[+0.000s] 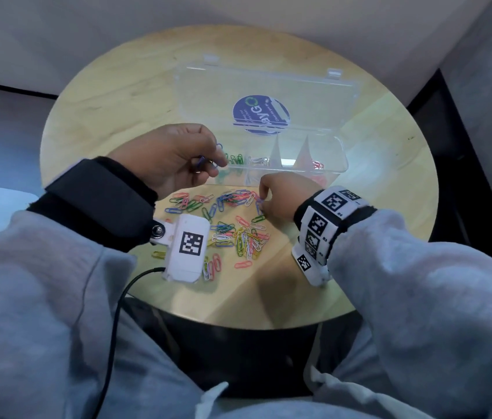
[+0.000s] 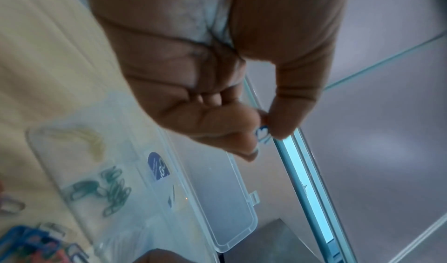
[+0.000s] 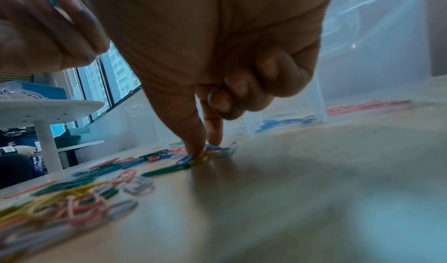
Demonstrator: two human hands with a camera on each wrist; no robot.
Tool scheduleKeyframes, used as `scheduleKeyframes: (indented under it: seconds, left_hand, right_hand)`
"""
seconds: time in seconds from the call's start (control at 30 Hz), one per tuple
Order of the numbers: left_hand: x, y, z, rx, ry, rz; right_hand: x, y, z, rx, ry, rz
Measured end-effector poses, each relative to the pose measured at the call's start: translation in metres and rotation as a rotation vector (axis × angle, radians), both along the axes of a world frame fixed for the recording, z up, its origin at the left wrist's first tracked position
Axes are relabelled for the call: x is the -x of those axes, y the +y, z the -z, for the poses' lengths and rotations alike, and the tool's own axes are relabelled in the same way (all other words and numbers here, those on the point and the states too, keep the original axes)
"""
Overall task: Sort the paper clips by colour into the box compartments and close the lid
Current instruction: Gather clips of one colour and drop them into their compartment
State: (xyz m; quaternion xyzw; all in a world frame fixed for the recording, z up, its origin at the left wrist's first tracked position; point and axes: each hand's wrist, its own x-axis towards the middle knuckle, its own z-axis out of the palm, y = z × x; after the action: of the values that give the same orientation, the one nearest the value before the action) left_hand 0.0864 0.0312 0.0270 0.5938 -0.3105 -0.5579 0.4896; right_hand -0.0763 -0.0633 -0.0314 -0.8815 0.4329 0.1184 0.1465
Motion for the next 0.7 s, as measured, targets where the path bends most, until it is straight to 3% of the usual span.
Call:
scheduleKeyframes:
  seconds: [0.17,0.3,0.4,0.53,0.63,0.7]
  left_hand:
    - [0.003,0.0,0.004,-0.043,0.004,-0.026]
    - [0.006,0.0,0.008,-0.108,-0.062,-0.022]
    - [0.005,0.001,0.012,-0.196,-0.176,0.023]
    - [0.002,0.002,0.013,-0.232,-0.119,0.035]
    - [0.003,-0.001,0.013,-0.256,-0.159,0.036]
    - [0.005,-0.002,0.014,-0.326,-0.347,0.088]
  right_hand:
    - [0.004,0.003,0.0,-0.016,0.03,-0.014]
    - [0.017,0.004,-0.003,-0.13,-0.1,0.086]
    - [0.027,0.002,-0.011,-0.367,-0.271,0.251]
    - [0.037,-0.003,-0.016,-0.769,-0.603,0.584]
    - [0.041,-0.004,-0.013,-0.862,-0.7,0.702]
    - [0.041,-0.003,-0.011,-0.906,-0.724,0.694]
